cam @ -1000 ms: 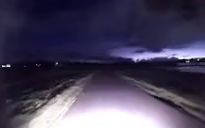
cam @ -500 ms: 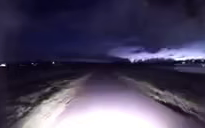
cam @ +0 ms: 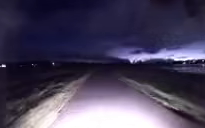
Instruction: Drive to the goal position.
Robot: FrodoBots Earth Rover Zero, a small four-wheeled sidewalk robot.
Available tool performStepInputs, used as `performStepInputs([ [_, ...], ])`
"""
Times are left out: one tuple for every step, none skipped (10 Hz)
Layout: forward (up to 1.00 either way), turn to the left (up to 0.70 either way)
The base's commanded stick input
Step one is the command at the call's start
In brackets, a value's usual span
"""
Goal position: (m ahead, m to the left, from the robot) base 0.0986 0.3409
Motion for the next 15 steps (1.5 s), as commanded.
performStepInputs([
  [0.69, 0.00],
  [0.69, 0.00],
  [0.69, 0.00],
  [0.69, 0.00],
  [0.69, 0.00],
  [0.69, 0.00],
  [0.69, 0.00],
  [0.69, 0.00],
  [0.69, 0.00],
  [0.69, 0.00],
  [0.69, 0.00],
  [0.69, 0.00],
  [0.69, 0.00],
  [0.69, 0.00],
  [0.69, 0.00],
])
